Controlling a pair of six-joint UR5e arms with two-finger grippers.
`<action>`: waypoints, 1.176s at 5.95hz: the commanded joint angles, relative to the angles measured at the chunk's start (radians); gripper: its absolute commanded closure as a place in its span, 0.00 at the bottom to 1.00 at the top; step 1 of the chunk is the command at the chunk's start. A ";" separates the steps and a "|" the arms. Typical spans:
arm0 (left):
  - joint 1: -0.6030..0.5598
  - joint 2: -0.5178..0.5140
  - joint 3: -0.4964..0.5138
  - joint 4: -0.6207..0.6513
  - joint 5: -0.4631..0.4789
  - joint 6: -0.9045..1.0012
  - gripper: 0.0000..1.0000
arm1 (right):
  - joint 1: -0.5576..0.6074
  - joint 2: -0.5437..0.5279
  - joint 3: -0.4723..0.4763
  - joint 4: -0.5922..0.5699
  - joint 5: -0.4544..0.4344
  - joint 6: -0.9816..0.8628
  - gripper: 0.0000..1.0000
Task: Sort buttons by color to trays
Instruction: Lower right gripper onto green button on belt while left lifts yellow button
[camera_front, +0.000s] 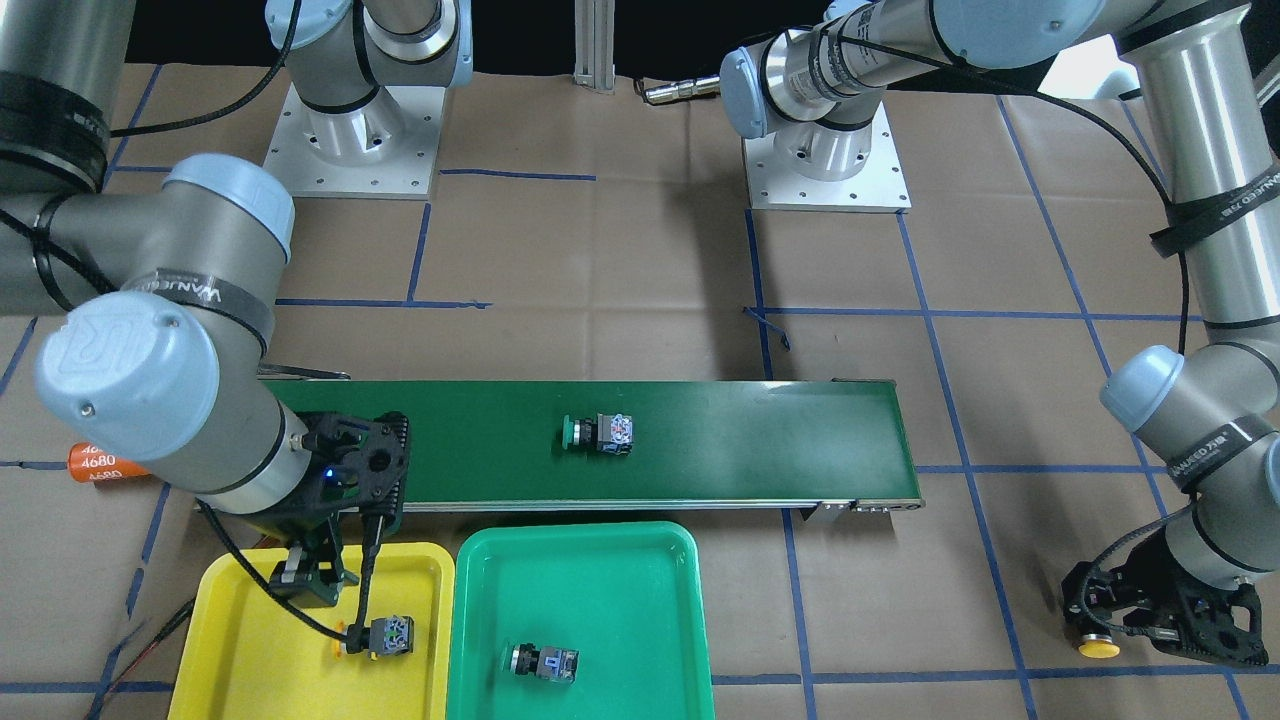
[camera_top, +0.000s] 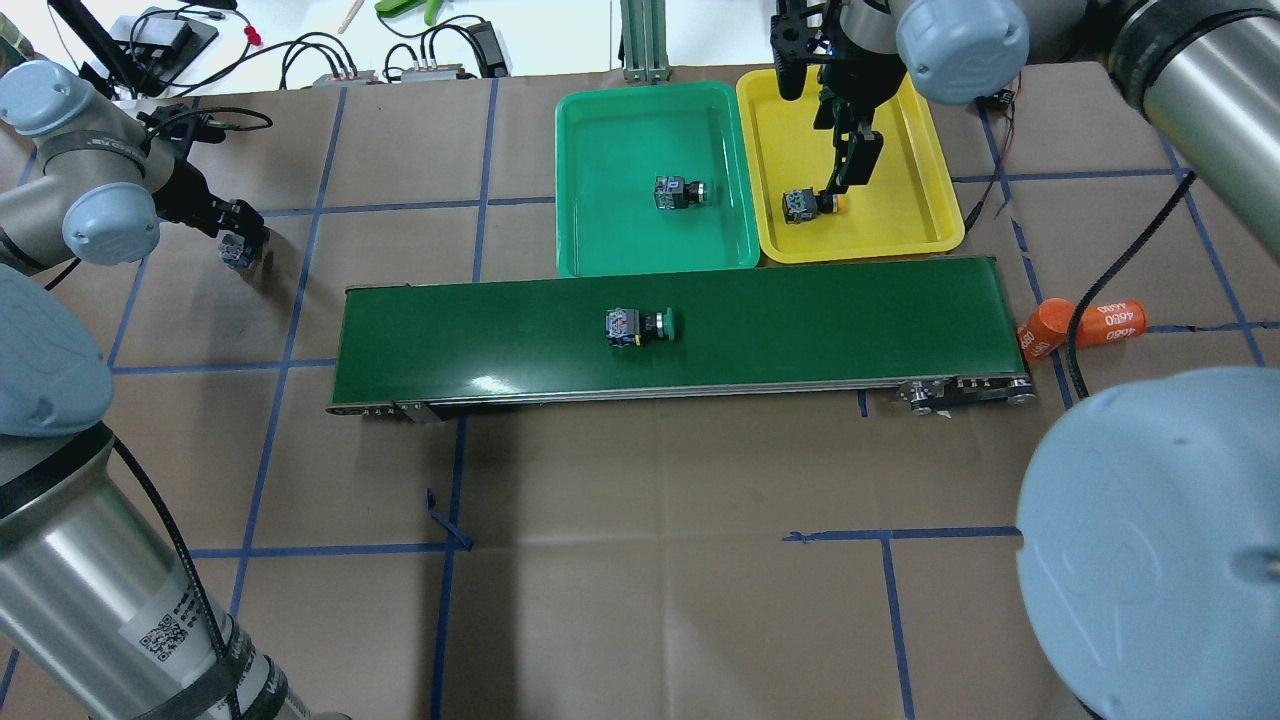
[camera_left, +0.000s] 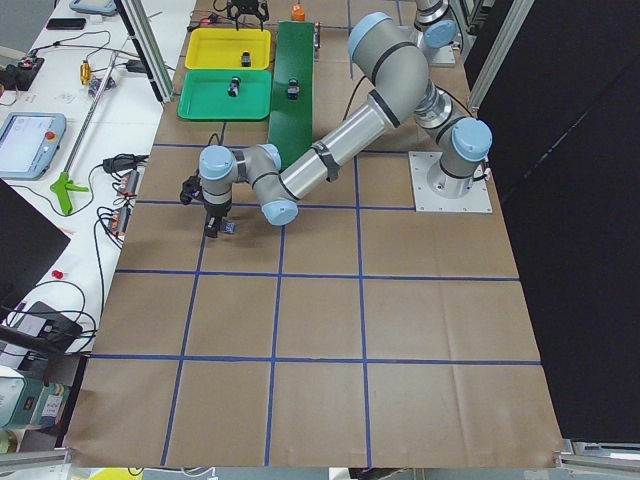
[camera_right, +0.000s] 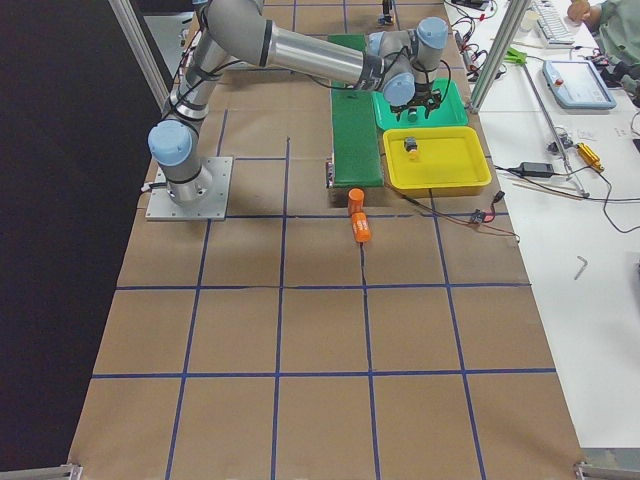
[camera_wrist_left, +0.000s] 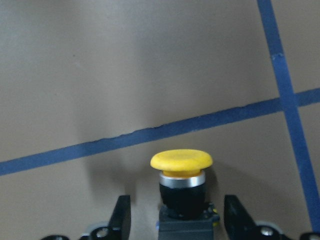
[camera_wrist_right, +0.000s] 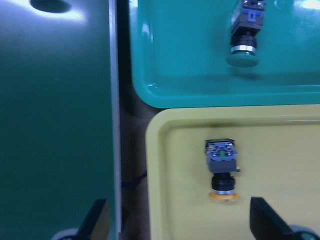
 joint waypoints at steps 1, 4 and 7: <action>-0.001 0.000 0.000 -0.017 0.001 -0.001 0.74 | 0.046 -0.105 0.119 0.043 0.008 0.104 0.00; -0.016 0.171 -0.085 -0.210 0.010 0.155 0.90 | 0.166 -0.094 0.196 -0.081 0.012 0.281 0.00; -0.126 0.377 -0.232 -0.269 0.018 0.379 0.90 | 0.154 -0.099 0.451 -0.384 0.006 0.258 0.00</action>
